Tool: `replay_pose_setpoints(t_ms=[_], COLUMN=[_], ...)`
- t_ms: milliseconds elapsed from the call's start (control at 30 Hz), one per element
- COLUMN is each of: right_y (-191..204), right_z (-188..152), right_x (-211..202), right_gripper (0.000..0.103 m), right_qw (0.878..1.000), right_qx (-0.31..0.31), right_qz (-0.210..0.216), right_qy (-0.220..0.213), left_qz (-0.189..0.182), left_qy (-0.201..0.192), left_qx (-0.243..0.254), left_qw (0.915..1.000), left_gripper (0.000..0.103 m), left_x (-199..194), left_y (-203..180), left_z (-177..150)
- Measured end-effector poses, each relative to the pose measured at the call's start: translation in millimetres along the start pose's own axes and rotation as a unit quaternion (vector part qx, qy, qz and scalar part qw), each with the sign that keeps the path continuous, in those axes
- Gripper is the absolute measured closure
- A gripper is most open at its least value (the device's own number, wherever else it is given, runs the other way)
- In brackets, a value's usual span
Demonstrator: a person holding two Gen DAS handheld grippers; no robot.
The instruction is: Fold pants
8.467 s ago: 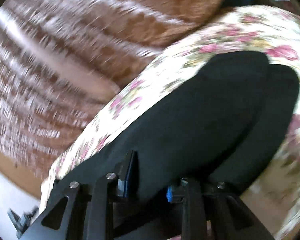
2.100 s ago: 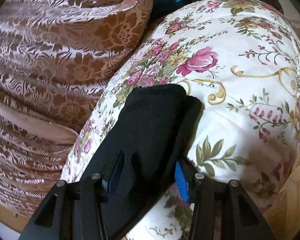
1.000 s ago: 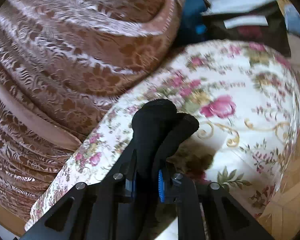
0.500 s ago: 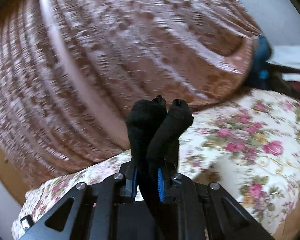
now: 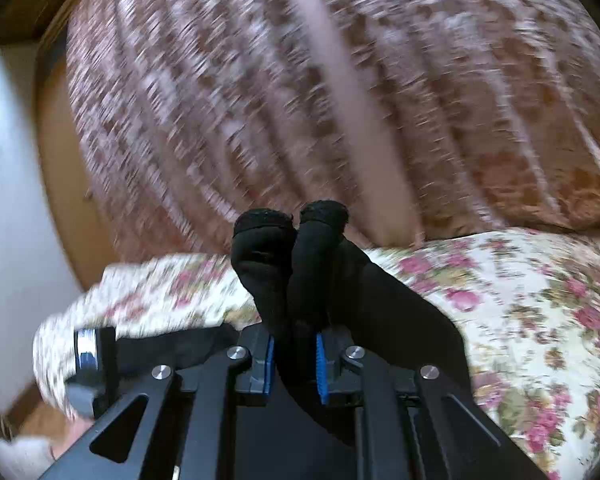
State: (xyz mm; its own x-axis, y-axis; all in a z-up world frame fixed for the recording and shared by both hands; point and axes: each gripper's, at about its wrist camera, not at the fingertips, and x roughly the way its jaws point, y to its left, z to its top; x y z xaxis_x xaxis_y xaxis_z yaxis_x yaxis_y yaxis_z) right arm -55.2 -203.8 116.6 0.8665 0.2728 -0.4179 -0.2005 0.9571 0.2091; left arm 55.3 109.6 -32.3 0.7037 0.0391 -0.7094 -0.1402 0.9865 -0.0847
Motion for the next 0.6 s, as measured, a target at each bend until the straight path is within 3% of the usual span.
replay_pose_setpoints(t_ms=[367,533,600], right_y=[46.2,44.9,45.6], right_z=[-73.1,-103.2,-110.7], right_x=[57.3,74.4,73.0], right_gripper=[0.086,0.073,0.069], right_qw=[0.991,0.983,0.982], right_qx=[-0.075,-0.069,-0.072], right_qz=[0.031,0.036,0.04], right_qy=[0.101,0.167,0.169], left_qz=[-0.003,-0.008,-0.016], left_qy=[-0.002,-0.003,-0.006], left_qx=[0.0,-0.001,-0.006], left_qw=[1.0,1.0,0.9998], left_gripper=[0.0,0.0,0.0], left_x=[0.6,0.5,-0.6], left_y=[1.1,2.1,3.9], left_z=[-1.3,-1.5,-1.4])
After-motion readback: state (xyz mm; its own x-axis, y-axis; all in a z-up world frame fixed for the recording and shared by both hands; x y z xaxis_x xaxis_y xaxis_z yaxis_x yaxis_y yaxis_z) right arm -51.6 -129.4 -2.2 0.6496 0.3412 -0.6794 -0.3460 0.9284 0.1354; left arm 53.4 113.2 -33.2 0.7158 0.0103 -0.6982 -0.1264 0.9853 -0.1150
